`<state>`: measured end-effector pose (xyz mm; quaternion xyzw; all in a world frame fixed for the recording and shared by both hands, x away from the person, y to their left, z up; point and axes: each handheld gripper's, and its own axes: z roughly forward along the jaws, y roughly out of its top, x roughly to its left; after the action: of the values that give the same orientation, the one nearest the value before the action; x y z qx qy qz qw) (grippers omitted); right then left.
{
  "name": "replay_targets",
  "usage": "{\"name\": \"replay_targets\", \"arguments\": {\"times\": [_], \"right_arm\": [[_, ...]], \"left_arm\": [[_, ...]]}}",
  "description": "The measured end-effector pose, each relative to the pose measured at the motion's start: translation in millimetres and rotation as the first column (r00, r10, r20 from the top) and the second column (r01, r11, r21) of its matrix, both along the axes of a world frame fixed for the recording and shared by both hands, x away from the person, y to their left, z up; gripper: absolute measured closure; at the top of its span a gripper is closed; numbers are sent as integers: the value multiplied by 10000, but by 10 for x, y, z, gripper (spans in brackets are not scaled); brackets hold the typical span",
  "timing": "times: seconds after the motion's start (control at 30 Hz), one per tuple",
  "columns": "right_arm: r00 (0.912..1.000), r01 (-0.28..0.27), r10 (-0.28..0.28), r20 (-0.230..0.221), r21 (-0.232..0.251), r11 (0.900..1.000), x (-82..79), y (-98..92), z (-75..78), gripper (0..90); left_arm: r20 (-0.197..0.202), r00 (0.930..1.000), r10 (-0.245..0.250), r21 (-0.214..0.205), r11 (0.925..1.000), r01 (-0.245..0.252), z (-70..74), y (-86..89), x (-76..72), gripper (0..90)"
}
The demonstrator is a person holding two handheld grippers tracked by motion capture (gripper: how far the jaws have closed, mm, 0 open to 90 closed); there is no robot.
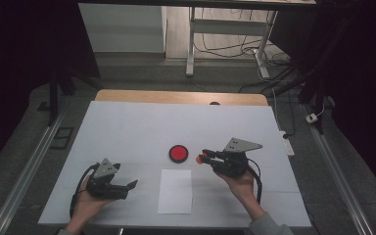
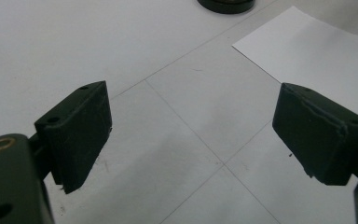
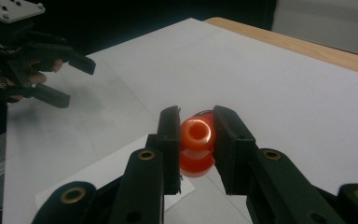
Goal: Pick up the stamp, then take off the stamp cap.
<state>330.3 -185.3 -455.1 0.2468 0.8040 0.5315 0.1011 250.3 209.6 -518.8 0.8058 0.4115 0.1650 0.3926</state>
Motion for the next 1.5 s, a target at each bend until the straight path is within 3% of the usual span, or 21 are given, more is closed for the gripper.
{"name": "replay_targets", "arguments": {"times": [0.83,1.5], "right_arm": [[9922,-1228,1227,-213,-25,9924,-36,500,-74,727],[9926,-1212,1212,-111,-20,9926,-53,463,-46,727]], "left_arm": [[93,10000,20,6,10000,-20,0,3,-23,126],[207,9998,78,-230,9997,-73,38,13,-56,136]]}}
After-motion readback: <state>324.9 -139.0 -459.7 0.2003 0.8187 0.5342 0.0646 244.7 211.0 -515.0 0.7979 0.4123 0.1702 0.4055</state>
